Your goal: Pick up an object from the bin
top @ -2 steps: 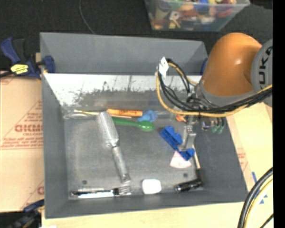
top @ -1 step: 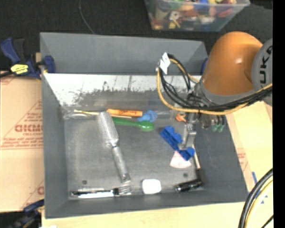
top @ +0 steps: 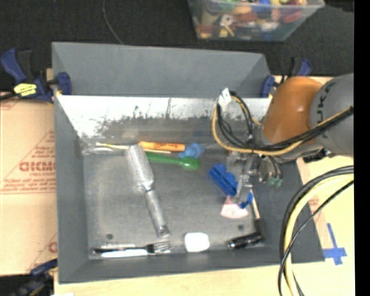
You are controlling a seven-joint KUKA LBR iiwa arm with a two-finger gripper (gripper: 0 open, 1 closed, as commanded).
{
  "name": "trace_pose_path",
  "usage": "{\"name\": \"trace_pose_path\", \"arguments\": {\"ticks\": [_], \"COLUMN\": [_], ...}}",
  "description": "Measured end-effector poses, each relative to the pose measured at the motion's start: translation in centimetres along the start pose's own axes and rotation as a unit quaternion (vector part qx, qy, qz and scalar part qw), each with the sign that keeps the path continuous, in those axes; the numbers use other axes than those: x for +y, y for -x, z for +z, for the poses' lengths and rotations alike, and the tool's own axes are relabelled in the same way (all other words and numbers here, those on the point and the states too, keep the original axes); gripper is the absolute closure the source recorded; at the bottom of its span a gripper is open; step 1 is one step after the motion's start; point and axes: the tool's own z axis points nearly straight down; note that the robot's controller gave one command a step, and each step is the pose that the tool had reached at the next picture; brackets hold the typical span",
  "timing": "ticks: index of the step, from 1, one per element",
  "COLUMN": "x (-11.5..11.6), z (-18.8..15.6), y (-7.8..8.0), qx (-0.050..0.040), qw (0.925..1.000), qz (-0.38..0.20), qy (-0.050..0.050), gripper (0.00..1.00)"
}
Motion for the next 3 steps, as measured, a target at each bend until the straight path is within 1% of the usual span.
{"name": "trace_pose_path", "arguments": {"ticks": [1, 2, 3], "x": [-2.3, -0.9, 0.9], "z": [2.4, 2.0, 2.5], "y": [0.7, 0.1, 1.3], "qx": [-0.0046, 0.0007, -0.0081], "qw": [0.9979, 1.0, 0.9995], "qz": [-0.064, 0.002, -0.03], "qy": [-0.001, 0.001, -0.002], "gripper": [0.0, 0.0, 0.0]}}
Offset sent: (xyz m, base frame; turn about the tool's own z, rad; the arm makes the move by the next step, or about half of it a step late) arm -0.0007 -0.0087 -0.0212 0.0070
